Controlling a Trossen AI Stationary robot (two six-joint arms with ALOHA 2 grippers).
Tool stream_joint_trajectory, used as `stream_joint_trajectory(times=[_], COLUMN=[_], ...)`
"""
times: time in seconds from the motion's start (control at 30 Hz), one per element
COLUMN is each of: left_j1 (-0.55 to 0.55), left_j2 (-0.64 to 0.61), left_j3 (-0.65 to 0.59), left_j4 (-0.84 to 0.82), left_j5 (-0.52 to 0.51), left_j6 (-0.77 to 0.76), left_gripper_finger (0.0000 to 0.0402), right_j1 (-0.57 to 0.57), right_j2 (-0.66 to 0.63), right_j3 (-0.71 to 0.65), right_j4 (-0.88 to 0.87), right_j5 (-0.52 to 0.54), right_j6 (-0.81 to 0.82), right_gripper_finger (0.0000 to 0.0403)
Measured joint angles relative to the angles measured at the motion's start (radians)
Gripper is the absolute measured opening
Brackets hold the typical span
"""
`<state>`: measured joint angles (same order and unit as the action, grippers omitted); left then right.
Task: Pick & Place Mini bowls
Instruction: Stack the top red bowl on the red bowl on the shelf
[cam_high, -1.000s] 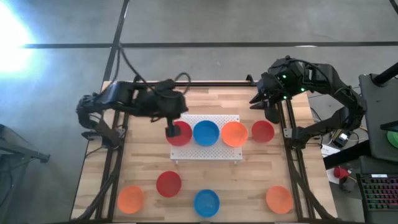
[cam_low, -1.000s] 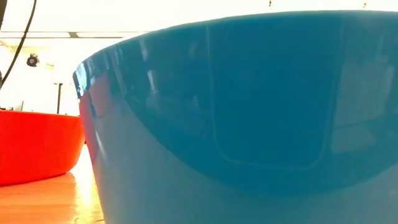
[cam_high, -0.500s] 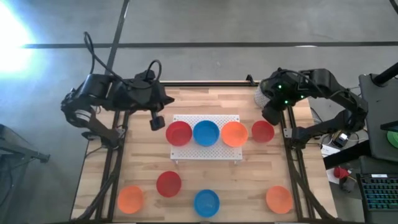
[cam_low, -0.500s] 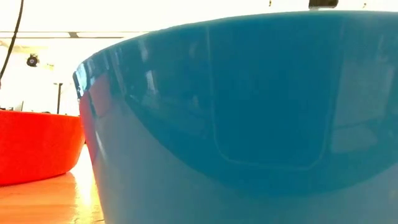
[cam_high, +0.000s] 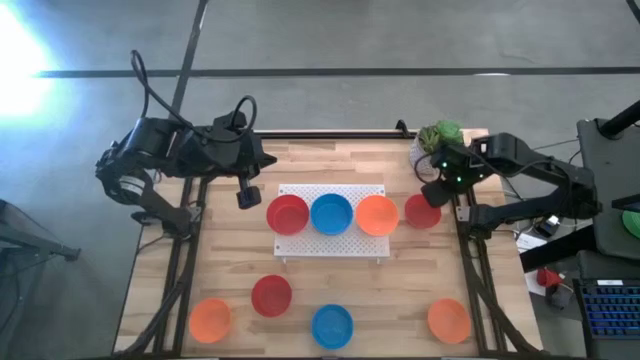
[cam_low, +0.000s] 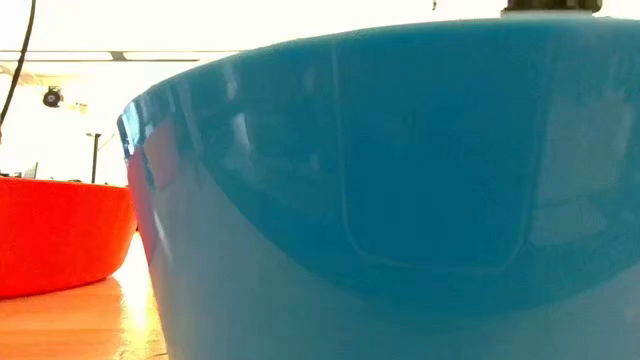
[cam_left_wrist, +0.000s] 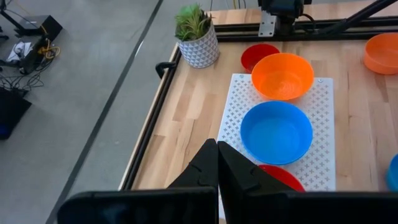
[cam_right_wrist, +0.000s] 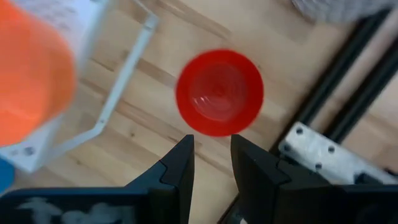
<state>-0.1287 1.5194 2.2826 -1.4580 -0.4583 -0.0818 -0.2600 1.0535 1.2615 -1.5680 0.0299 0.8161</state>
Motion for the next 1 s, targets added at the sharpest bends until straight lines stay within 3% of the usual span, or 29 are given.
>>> stream_joint_trajectory(times=[0.2,0.47,1.0], left_j1=[0.000,0.000,0.000], left_j2=[-0.003,-0.004,-0.004], left_j3=[0.000,0.000,0.000], left_j4=[-0.011,-0.011,-0.019], left_j5=[0.000,0.000,0.000], left_j6=[0.009,0.038,0.055], left_gripper_finger=[0.0000,0.0000,0.0000], right_j1=[0.000,-0.025,-0.324], right_j2=[-0.026,-0.003,0.036], right_j3=[-0.141,-0.329,-0.473], right_j4=[0.022,0.167,0.358], right_j5=[0.001,0.005,0.015], right_j6=[0.103,0.105,-0.080], right_gripper_finger=[0.0100,0.0100,0.0100])
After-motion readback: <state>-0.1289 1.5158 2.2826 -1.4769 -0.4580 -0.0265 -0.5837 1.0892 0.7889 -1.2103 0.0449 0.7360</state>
